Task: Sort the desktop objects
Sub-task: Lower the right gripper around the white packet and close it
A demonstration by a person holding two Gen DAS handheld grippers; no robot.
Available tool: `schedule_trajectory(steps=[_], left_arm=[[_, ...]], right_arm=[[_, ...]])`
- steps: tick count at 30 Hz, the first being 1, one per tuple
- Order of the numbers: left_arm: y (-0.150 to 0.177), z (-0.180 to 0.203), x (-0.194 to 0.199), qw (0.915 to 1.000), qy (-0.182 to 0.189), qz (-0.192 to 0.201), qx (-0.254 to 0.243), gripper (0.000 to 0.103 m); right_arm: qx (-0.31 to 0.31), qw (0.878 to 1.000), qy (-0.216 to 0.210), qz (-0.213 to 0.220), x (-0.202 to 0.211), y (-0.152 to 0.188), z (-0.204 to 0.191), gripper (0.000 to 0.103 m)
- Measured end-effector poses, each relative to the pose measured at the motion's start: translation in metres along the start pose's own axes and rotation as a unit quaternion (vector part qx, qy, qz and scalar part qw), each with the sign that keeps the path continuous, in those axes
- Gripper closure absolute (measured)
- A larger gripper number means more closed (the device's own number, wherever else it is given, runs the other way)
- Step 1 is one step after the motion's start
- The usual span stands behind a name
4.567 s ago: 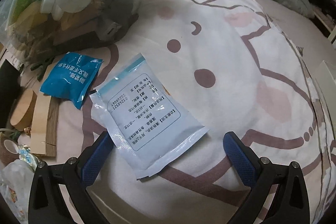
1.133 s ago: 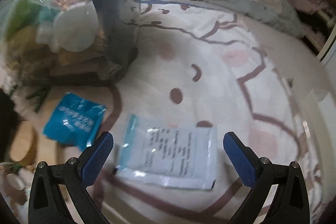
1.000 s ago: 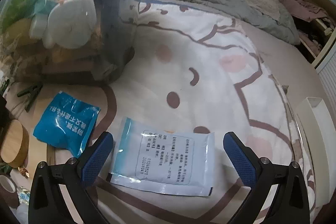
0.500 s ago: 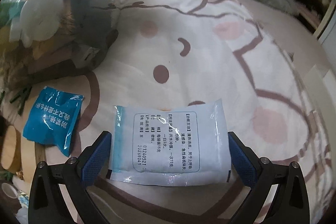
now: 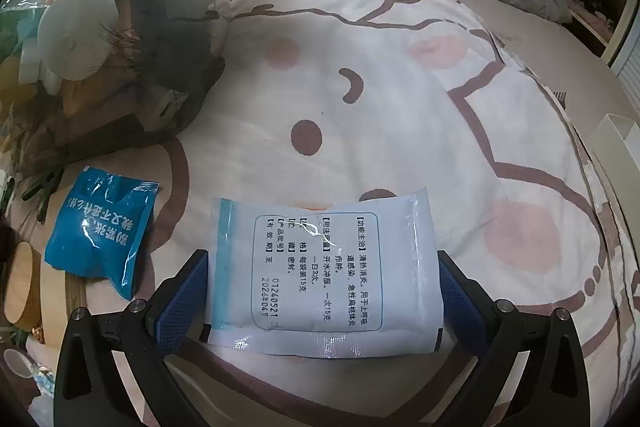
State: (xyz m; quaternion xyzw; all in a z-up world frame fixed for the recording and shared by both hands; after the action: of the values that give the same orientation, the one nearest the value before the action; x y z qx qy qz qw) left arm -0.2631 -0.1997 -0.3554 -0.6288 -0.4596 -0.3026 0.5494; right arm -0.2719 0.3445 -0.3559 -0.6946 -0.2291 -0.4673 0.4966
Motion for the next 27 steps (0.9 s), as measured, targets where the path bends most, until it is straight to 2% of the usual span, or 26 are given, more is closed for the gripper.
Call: schedule_trajectory(steps=[9,13,17,24,27], left_arm=[[-0.001,0.000,-0.002,1.0000,-0.002,0.000,0.002,0.000],[-0.002,0.000,-0.003,1.0000,-0.003,0.001,0.002,0.000],[-0.002,0.000,-0.003,1.0000,-0.003,0.001,0.001,0.000],[-0.002,0.000,-0.003,1.0000,-0.002,0.001,0.001,0.000],[-0.002,0.000,-0.002,1.0000,-0.001,0.001,0.003,0.000]], right_arm=[[0.006,1.000,-0.009,0.007,0.006,0.004,-0.002,0.001],[0.027,0.999,-0.013,0.018,0.011,0.003,-0.009,0.010],[0.051,0.998,-0.022,0.022,0.015,0.005,-0.014,0.011],[0.107,0.991,-0.077,-0.019,0.031,0.034,-0.026,0.011],[0.108,0.992,-0.068,-0.020,0.035,0.040,-0.028,0.008]])
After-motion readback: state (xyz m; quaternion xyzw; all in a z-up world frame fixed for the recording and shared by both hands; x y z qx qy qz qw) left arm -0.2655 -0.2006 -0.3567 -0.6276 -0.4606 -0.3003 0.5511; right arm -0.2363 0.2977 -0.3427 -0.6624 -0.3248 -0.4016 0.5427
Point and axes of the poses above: each gripper's, at about its wrist camera, not at the fingertips, and x roughly against the way its jaws point, z to its right, y to its underside, the point moved 10 cm from there along -x, roughly the way its jaws point, and after that the axes turned 10 degrees about -x, right-handed, at the moved point
